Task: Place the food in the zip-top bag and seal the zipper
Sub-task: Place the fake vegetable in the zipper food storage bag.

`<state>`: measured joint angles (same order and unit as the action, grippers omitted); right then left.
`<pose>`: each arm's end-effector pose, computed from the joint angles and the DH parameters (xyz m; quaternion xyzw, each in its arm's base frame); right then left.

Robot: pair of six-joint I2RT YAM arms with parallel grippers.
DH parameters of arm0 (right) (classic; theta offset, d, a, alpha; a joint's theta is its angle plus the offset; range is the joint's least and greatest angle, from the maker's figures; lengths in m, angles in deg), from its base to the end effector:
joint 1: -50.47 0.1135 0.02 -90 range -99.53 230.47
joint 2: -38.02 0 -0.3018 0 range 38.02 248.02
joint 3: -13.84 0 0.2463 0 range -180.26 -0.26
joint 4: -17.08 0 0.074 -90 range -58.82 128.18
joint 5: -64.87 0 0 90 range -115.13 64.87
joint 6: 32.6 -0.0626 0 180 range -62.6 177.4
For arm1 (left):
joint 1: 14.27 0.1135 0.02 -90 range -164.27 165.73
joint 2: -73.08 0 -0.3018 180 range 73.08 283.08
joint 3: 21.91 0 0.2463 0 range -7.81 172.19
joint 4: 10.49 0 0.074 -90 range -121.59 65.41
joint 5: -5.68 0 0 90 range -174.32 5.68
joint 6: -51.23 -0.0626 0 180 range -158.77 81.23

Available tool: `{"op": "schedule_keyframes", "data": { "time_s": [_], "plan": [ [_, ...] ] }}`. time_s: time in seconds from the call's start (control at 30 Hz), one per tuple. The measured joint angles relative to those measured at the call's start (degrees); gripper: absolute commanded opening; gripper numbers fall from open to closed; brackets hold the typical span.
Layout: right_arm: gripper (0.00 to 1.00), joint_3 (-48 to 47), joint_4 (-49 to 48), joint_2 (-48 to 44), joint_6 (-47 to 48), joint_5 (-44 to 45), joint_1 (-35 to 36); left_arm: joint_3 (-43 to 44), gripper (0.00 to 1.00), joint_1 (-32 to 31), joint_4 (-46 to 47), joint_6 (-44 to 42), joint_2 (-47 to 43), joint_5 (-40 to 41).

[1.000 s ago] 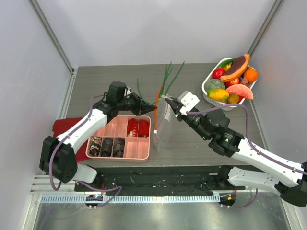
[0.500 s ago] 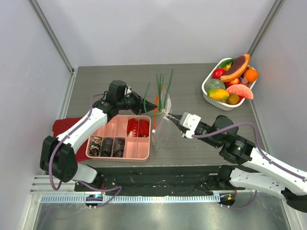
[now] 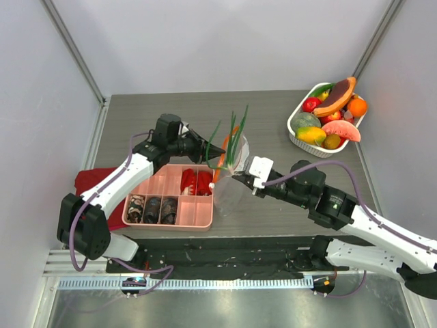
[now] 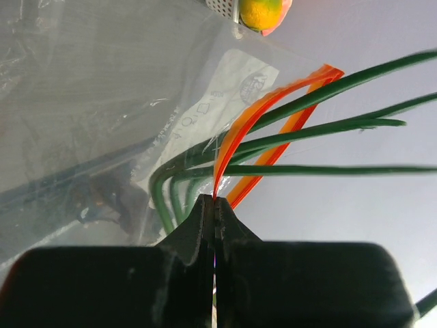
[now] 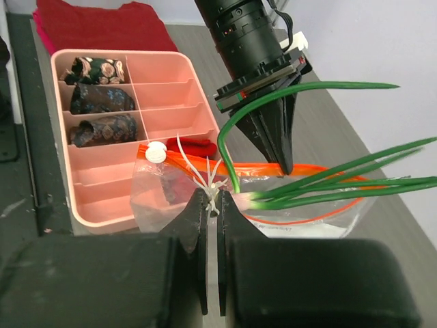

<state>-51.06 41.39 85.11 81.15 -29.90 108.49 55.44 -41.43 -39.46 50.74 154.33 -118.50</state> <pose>0.0933 0.1593 0.3944 -0.5089 0.5454 0.2257 0.6266 0.2735 -0.1799 0.3268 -0.3143 0.7910 -0.5245 0.0202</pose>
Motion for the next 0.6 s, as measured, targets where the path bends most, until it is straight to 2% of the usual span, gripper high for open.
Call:
{"op": "schedule_keyframes", "data": {
  "time_s": [0.3,0.6],
  "plan": [
    [0.01,-8.4,5.7,7.1,-13.8,-1.1,-2.5,1.1,0.0,-0.6,-0.1,-1.0,0.0,-0.1],
    [0.01,-10.8,8.8,11.9,-26.6,-8.5,-17.7,1.7,0.0,-0.6,-0.7,-2.1,0.0,-0.1]
  ]
}}
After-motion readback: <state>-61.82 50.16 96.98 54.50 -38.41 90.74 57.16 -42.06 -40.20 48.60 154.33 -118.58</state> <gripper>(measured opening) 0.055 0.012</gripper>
